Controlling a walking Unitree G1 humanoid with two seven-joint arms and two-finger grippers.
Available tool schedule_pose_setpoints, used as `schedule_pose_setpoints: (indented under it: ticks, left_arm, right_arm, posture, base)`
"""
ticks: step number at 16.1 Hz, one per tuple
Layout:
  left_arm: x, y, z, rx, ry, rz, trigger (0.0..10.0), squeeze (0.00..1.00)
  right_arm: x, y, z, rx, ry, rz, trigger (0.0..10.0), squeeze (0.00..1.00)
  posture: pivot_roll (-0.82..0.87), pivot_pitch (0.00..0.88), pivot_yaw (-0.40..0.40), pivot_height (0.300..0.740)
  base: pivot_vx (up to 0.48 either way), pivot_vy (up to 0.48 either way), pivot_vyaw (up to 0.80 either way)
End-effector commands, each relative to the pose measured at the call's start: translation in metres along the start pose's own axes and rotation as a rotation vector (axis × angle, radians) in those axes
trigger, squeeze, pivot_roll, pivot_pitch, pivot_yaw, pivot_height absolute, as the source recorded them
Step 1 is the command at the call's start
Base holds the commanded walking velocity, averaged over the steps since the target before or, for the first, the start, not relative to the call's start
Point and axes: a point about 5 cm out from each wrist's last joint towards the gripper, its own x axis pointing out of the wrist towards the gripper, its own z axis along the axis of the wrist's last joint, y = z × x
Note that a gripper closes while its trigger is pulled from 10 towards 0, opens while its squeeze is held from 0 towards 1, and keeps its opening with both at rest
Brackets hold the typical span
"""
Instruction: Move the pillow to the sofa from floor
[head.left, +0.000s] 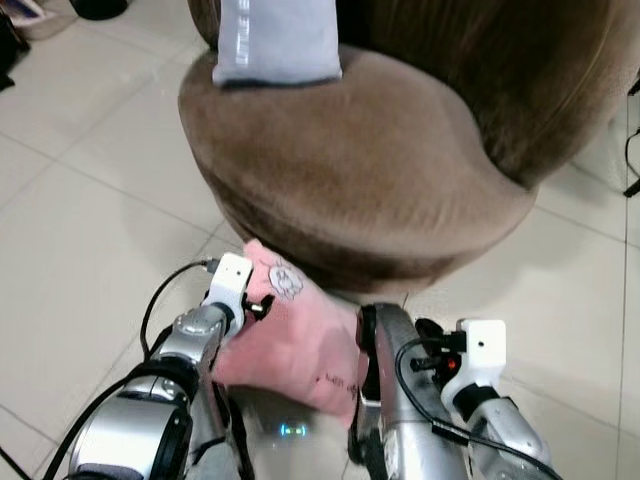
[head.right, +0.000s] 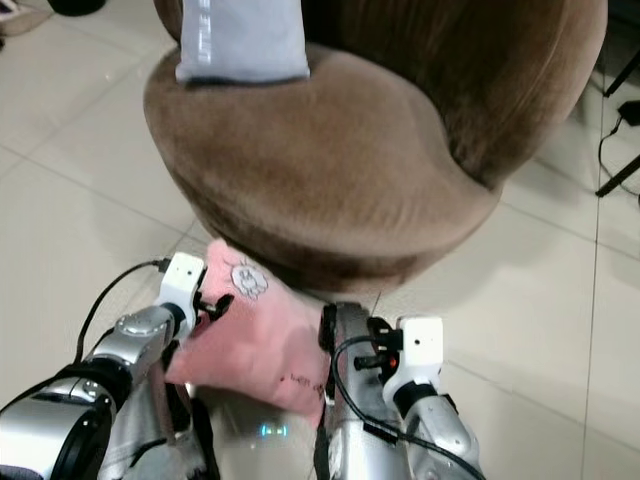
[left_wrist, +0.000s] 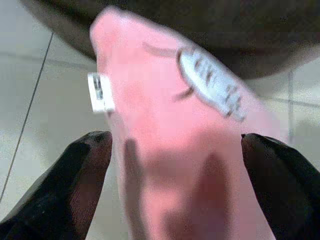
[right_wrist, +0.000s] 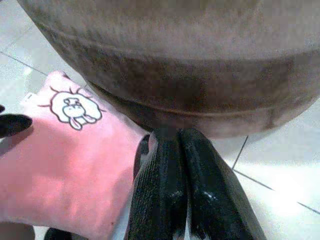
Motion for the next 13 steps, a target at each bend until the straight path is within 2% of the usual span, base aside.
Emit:
schedule_pose_setpoints:
  ticks: [1,2,3,6,9,10,11,12,13]
  left_arm:
    - [0.0,0.004,-0.003,0.002,0.038,0.041,10.0,0.0]
    - [-0.001,0.009,-0.003,-0.01,0.05,0.093,10.0,1.0]
    - [-0.001,0.01,-0.003,-0.013,0.051,0.104,10.0,1.0]
    - [0.001,0.009,0.004,-0.149,0.027,0.093,10.0,1.0]
    - [0.0,0.003,-0.008,-0.222,0.096,0.061,10.0,1.0]
    - [0.0,-0.003,-0.014,-0.296,0.124,0.031,10.0,1.0]
    - [0.0,-0.007,-0.017,-0.342,0.143,0.01,10.0,0.72]
    - [0.0,-0.011,-0.02,-0.359,0.162,-0.004,10.0,0.0]
    - [0.001,-0.014,-0.023,-0.341,0.175,-0.01,10.0,0.0]
  right_arm:
    - [-0.004,-0.003,-0.001,0.006,0.015,-0.012,10.0,0.0]
    - [-0.005,-0.002,0.0,0.004,0.015,-0.009,10.0,0.0]
    - [-0.006,-0.002,0.001,0.004,0.016,-0.009,10.0,0.0]
    - [-0.013,0.001,0.003,-0.01,0.029,0.008,10.0,0.0]
    - [-0.017,0.005,0.006,-0.038,0.036,0.027,10.0,0.0]
    - [-0.019,0.007,0.009,-0.048,0.036,0.036,10.0,0.0]
    - [-0.021,0.009,0.01,-0.054,0.039,0.044,10.0,0.0]
    - [-0.023,0.01,0.011,-0.059,0.046,0.053,10.0,0.0]
    - [-0.025,0.011,0.011,-0.063,0.052,0.059,10.0,0.0]
  posture:
    - [-0.19,0.311,-0.082,0.461]
    - [-0.2,0.315,-0.085,0.461]
    - [-0.2,0.315,-0.085,0.461]
    - [-0.23,0.333,-0.102,0.461]
    - [-0.27,0.337,-0.111,0.461]
    - [-0.28,0.34,-0.115,0.461]
    - [-0.3,0.342,-0.119,0.461]
    - [-0.31,0.345,-0.122,0.461]
    - [-0.31,0.346,-0.124,0.461]
  base:
    - [0.0,0.0,0.0]
    - [0.0,0.0,0.0]
    - [0.0,0.0,0.0]
    - [0.0,0.0,0.0]
    - [0.0,0.0,0.0]
    - [0.0,0.0,0.0]
    - [0.0,0.0,0.0]
    - [0.0,0.0,0.0]
    - [0.0,0.0,0.0]
